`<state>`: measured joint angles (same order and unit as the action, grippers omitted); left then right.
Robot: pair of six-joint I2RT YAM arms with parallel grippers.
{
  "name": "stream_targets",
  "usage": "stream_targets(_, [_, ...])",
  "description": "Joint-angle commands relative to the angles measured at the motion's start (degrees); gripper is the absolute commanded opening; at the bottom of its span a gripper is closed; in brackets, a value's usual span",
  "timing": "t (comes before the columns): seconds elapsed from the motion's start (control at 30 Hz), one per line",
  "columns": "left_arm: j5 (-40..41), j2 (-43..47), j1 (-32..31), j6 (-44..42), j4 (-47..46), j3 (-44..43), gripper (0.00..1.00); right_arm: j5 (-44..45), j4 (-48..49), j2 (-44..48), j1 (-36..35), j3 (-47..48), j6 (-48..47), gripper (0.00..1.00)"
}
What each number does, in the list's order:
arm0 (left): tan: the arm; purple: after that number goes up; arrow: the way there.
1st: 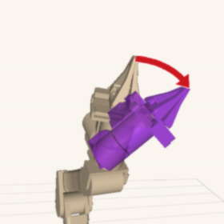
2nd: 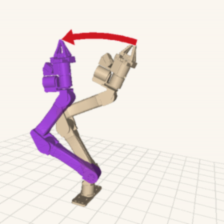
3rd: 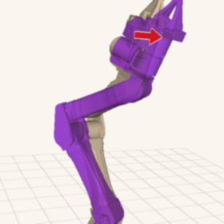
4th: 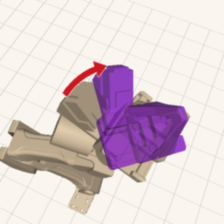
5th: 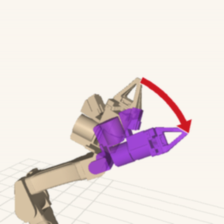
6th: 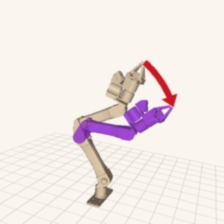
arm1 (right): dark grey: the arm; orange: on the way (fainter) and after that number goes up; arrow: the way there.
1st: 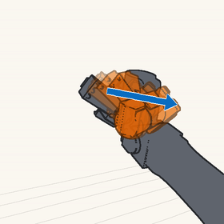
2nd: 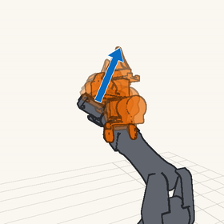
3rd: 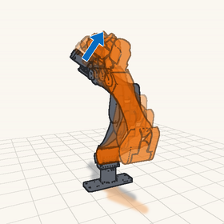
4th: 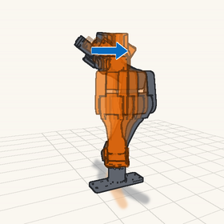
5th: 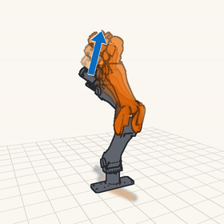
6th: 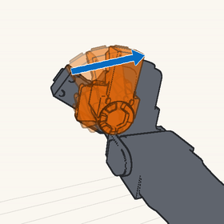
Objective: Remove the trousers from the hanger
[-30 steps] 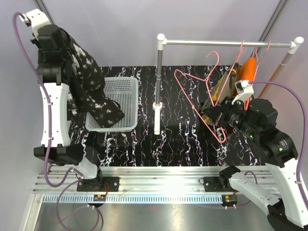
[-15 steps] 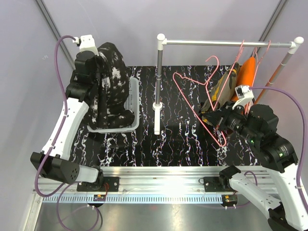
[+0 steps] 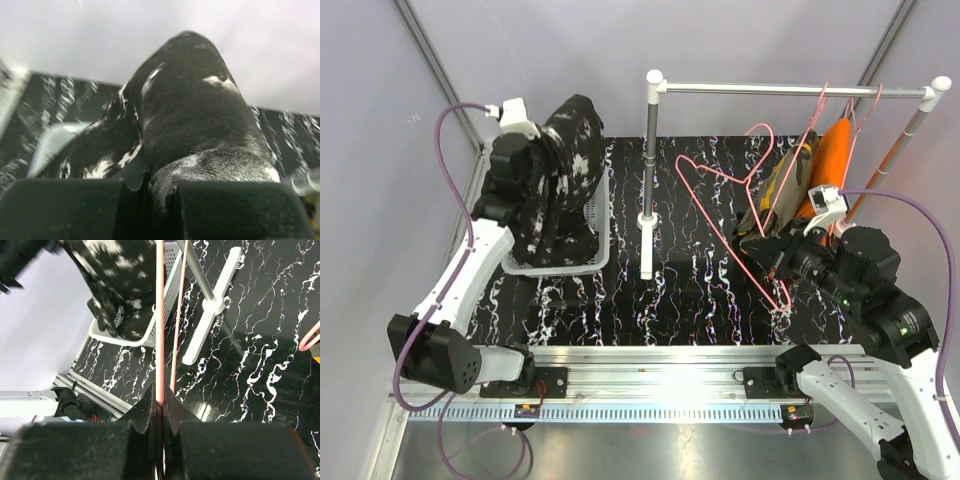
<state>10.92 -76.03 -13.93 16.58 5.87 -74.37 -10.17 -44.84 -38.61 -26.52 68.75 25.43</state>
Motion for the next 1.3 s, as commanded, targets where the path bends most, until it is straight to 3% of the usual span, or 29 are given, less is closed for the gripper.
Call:
stream_targets(0.0, [-7.03,5.80,-0.04,7.67,-13.76,6.85,0.00,-1.16,3.27,1.08,-0.20,-0.63,-0.73,0.00])
stream_targets(0.23, [-9.43,9.76,0.40,21.63,-18.88,19.32,0.00,-2.39,4.41,1.61,-0.11,-1.69,-0.21,0.00])
stream_targets(0.37, [2.41,14.83,2.84,31.21,-12.11,28.44,0.00,-2.74,4.32,2.14,-0.11,-2.13,0.06,0.00])
stream_targets(0.5, [6.39,21.18,8.04,40.79,-8.18,37.88,0.00,-3.36,4.15,2.22,-0.11,-2.22,-0.03,0.00])
stream_targets(0.77, [7.98,15.13,8.66,42.74,5.36,37.45,0.00,-2.57,4.85,1.08,-0.19,-2.22,-0.56,0.00])
stream_targets(0.9, [7.72,13.11,8.66,41.71,7.05,40.79,0.00,1.45,3.27,-0.06,-0.19,-0.11,-2.31,0.00])
stream_targets(0.93, [6.85,11.27,8.66,41.26,7.83,40.18,0.03,2.69,2.14,-0.76,-0.20,0.85,-3.10,0.00])
stream_targets(0.97, [6.14,10.38,8.57,40.56,8.80,39.57,0.19,4.44,1.95,-0.85,-0.20,1.12,-3.45,0.00])
stream_targets(1.07, [4.55,8.01,8.05,37.74,10.56,37.81,0.50,6.74,1.86,-1.38,-0.20,2.26,-4.16,0.00])
stream_targets(1.27, [9.81,16.93,4.36,33.00,20.90,32.20,0.63,6.57,2.30,-2.87,-0.11,3.93,-4.25,0.00])
